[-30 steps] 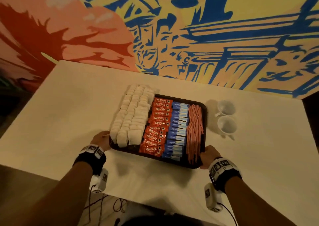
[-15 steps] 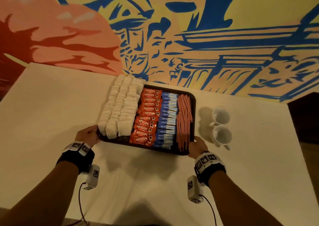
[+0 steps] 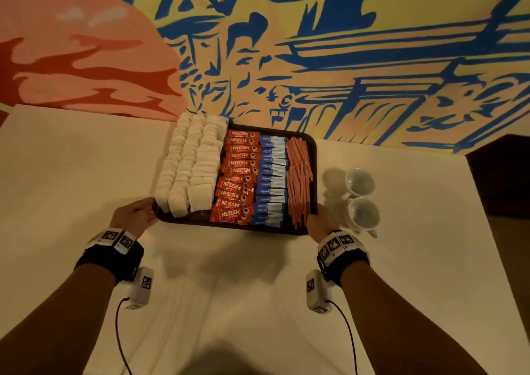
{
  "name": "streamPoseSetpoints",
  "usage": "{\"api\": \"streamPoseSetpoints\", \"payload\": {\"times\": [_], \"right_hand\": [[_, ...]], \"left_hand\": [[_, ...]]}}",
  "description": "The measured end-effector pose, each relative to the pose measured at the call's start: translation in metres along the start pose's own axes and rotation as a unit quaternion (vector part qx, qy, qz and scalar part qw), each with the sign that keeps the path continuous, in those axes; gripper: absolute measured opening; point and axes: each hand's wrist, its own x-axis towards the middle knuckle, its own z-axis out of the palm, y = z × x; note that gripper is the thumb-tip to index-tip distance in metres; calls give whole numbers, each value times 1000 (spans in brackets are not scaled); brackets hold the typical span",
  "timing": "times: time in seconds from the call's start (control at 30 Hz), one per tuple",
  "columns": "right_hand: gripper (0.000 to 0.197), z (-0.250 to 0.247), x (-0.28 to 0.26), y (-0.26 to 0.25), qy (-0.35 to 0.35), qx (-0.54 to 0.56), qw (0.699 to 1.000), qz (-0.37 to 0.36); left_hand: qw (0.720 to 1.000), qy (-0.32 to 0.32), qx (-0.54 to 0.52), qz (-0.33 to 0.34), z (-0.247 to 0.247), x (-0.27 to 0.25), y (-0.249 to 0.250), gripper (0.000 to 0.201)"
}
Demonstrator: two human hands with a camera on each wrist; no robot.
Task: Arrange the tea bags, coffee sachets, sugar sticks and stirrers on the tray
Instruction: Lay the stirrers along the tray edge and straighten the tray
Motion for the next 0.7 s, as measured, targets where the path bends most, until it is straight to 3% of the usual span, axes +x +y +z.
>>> {"api": "streamPoseSetpoints", "payload": {"times": [0.1, 0.17, 0.23, 0.33, 0.43, 0.57, 0.7], "right_hand": [[33, -13, -26, 1, 21, 19, 999, -31], [32, -25, -42, 12, 77, 53, 994, -62], [27, -39, -54, 32, 143, 79, 984, -73], [23, -67, -56, 75, 212, 132, 967, -42], [32, -87, -39, 113, 196, 147, 970, -3], [39, -94, -7, 141, 117, 126, 985, 7], [27, -92, 20, 157, 87, 118, 989, -2]], "left_hand": [[965, 122, 211, 91, 1, -19, 15, 35], [953, 150, 200, 168, 27, -59, 37, 28], [959, 93, 156, 219, 67, -102, 55, 19], [938, -77, 173, 291, 139, -143, 64, 10], [904, -203, 207, 313, 218, -162, 64, 14], [901, -269, 241, 240, 307, -168, 60, 22], [899, -278, 260, 215, 355, -164, 55, 24]]}}
